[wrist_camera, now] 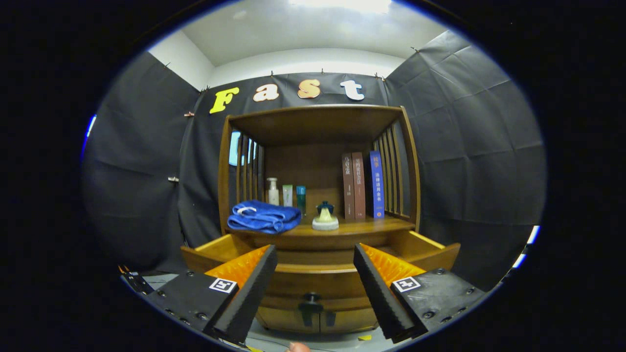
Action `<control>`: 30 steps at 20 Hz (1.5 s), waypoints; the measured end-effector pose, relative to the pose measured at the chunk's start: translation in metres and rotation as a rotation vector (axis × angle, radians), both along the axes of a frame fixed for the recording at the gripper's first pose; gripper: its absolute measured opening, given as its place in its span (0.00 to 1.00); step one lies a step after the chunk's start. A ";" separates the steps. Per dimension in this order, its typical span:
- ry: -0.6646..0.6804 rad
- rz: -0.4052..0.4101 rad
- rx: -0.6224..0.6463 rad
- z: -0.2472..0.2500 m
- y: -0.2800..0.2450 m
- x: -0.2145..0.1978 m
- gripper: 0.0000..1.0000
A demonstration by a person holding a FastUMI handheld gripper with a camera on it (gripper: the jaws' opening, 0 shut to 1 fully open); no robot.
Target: Pull open the drawer, take out the items inside it, and place them on the countertop above the cabinet.
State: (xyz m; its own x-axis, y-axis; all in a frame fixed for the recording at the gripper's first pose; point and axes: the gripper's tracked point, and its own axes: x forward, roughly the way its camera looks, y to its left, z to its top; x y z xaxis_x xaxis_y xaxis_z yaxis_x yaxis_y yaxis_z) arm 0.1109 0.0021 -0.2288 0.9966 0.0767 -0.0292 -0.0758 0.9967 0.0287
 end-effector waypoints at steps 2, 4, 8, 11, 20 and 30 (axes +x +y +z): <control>0.049 -0.010 -0.010 -0.029 0.005 -0.005 1.00; 0.085 -0.009 -0.006 -0.060 0.009 -0.002 1.00; 0.127 -0.018 -0.007 -0.096 0.016 0.009 1.00; 0.135 -0.029 -0.027 -0.106 0.015 0.024 1.00; 0.119 -0.052 -0.023 -0.106 0.007 0.042 0.98; 0.122 -0.041 -0.043 -0.103 0.005 0.064 0.98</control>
State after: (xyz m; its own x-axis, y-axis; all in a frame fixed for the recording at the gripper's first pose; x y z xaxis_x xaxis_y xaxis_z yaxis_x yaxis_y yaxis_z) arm 0.1752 0.0068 -0.3321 0.9877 0.0320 -0.1528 -0.0335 0.9994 -0.0074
